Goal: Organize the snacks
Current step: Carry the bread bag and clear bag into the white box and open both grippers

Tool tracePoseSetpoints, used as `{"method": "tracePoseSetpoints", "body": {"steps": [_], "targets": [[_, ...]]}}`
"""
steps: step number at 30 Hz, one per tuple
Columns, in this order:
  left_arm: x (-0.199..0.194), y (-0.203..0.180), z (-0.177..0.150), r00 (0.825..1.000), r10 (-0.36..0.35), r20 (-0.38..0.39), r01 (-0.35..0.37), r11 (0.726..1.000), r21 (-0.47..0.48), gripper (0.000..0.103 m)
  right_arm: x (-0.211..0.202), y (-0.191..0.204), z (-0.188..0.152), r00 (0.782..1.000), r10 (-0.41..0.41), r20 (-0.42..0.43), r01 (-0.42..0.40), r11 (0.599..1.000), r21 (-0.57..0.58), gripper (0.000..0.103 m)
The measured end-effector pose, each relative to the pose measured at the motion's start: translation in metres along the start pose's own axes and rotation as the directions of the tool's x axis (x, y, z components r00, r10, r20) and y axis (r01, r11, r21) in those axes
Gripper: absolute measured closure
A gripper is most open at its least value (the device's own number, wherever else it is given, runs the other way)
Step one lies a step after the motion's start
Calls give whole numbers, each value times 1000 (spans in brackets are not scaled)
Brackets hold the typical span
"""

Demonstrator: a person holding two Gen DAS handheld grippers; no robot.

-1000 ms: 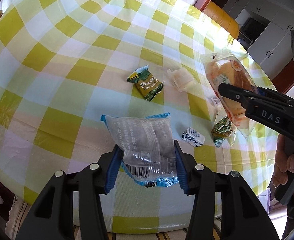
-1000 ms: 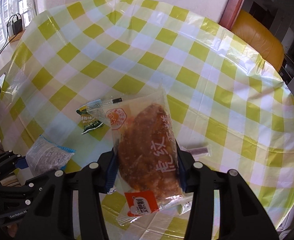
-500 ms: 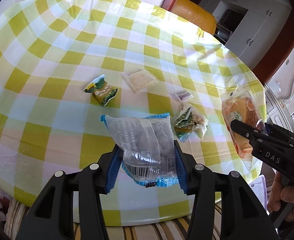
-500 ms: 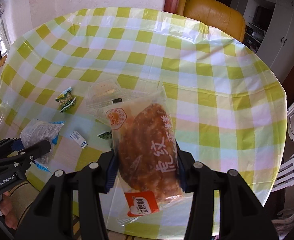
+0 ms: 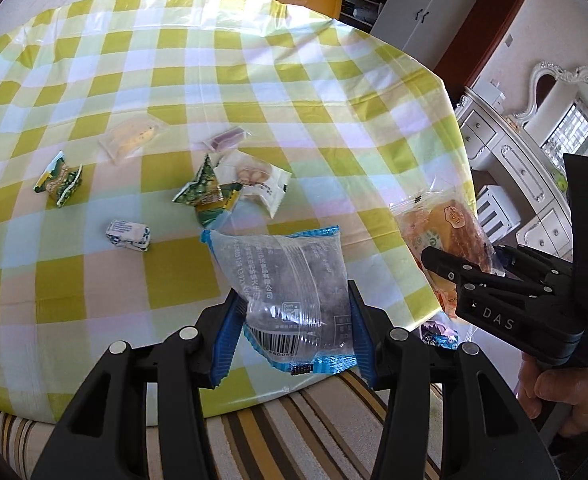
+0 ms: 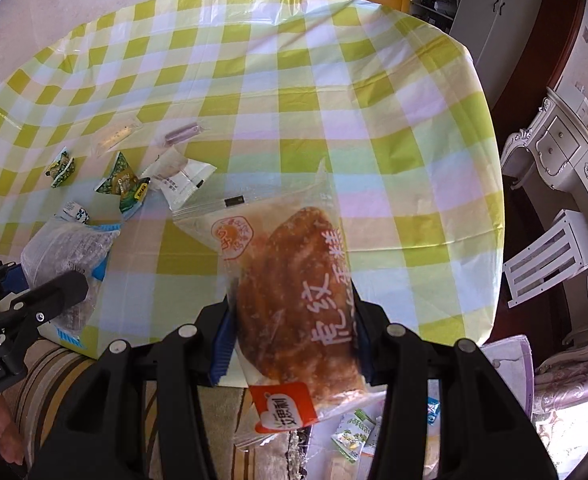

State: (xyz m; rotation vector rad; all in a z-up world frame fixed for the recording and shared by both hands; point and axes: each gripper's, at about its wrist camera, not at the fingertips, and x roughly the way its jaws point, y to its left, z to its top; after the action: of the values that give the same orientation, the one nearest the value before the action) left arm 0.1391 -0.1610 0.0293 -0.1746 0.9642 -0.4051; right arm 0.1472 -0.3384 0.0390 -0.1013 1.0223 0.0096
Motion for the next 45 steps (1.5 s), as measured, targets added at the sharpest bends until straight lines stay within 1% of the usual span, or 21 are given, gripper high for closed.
{"method": "tracePoseSetpoints", "body": {"steps": [4, 12, 17, 20, 25, 29, 34, 38, 42, 45], "targets": [[9, -20, -3, 999, -41, -34, 42, 998, 42, 55, 1, -20, -18, 1000, -9, -16, 10, 998, 56, 55], [26, -55, -8, 992, -82, -95, 93, 990, 110, 55, 0, -62, -47, 999, -39, -29, 43, 982, 184, 55], [43, -88, -12, 978, -133, -161, 158, 975, 155, 55, 1, -93, -66, 996, -69, -49, 79, 965, 251, 55], [56, -109, -15, 968, -147, -203, 185, 966, 182, 55, 4, -113, -79, 995, -75, -60, 90, 951, 298, 55], [73, -147, -24, 955, -141, -260, 209, 943, 257, 55, 9, -143, -103, 992, -94, -88, 120, 923, 366, 55], [86, -171, -31, 944, -129, -303, 224, 926, 304, 55, 16, -165, -124, 986, -101, -132, 148, 894, 423, 55], [99, -194, -38, 932, -110, -344, 237, 905, 353, 55, 23, -181, -142, 979, -115, -168, 181, 870, 459, 55], [109, -207, -43, 924, -91, -371, 244, 888, 389, 55, 28, -188, -153, 972, -121, -202, 206, 853, 481, 54], [117, -213, -49, 912, -80, -401, 256, 877, 407, 55, 35, -194, -162, 965, -112, -237, 220, 838, 499, 54], [121, -214, -52, 906, -71, -418, 260, 873, 413, 55, 39, -195, -166, 962, -106, -253, 225, 833, 505, 54]]}}
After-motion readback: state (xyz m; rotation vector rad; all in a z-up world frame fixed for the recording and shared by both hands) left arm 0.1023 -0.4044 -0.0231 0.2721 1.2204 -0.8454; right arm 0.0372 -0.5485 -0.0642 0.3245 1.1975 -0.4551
